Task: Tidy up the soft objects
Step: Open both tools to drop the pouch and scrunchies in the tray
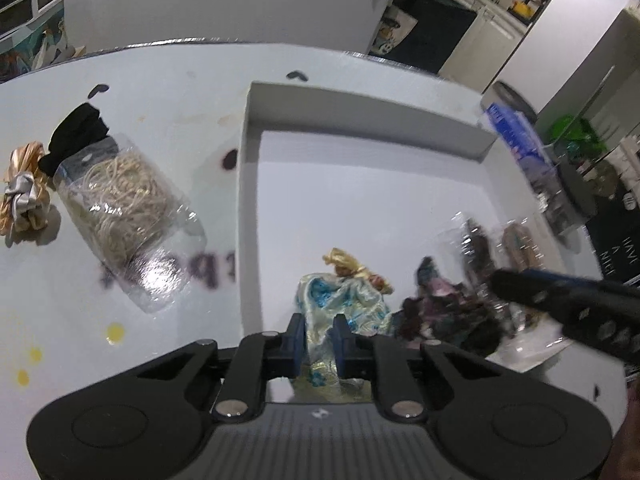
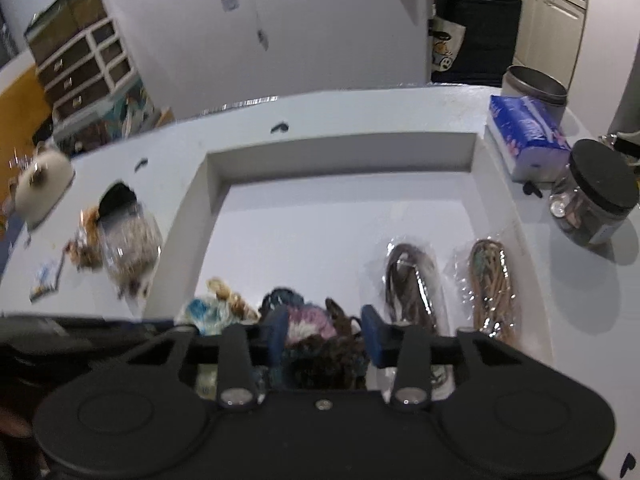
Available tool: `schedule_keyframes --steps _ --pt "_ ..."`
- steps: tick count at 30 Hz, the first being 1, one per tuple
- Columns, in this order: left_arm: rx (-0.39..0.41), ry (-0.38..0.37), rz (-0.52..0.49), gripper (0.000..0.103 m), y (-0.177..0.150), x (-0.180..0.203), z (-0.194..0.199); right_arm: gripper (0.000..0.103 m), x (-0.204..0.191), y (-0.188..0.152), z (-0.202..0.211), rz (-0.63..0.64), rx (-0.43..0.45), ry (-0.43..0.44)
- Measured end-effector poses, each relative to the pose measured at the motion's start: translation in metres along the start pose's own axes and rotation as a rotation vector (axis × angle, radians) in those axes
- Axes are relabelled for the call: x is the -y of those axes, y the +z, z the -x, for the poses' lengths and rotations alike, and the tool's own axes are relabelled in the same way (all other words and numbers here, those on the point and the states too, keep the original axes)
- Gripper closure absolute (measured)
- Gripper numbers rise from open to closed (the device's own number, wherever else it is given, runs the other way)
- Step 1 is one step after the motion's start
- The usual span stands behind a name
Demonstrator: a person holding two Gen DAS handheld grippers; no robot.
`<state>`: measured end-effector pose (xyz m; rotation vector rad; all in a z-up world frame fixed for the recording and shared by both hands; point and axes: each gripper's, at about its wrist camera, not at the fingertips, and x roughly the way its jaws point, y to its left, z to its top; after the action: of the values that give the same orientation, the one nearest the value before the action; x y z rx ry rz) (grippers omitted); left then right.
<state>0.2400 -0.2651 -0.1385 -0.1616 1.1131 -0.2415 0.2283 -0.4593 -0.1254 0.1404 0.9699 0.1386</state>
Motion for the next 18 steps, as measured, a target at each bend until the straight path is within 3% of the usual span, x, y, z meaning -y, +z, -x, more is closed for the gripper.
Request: schedule_keyframes --steps 6,8,12,15,18 --pt "-0.026 0.038 0.009 0.079 -0.003 -0.007 -0.008 0.072 -0.005 -0.007 -0.012 0.026 -0.066 -0.002" --pt "-0.002 0.021 0.021 0.065 -0.002 -0.008 0.000 0.071 -0.005 -0.010 -0.010 0.017 -0.061 0.002" --pt "0.045 0.002 0.013 0.055 0.000 -0.004 0.018 0.071 -0.003 -0.009 0.004 0.012 -0.018 -0.001" --pt "0.068 -0.011 -0.009 0.039 -0.001 0.001 0.031 0.070 0.000 -0.009 0.017 0.005 0.013 -0.005" --pt "0.096 -0.004 -0.031 0.023 -0.004 0.006 0.044 0.061 0.004 -0.010 0.032 0.003 0.049 -0.010"
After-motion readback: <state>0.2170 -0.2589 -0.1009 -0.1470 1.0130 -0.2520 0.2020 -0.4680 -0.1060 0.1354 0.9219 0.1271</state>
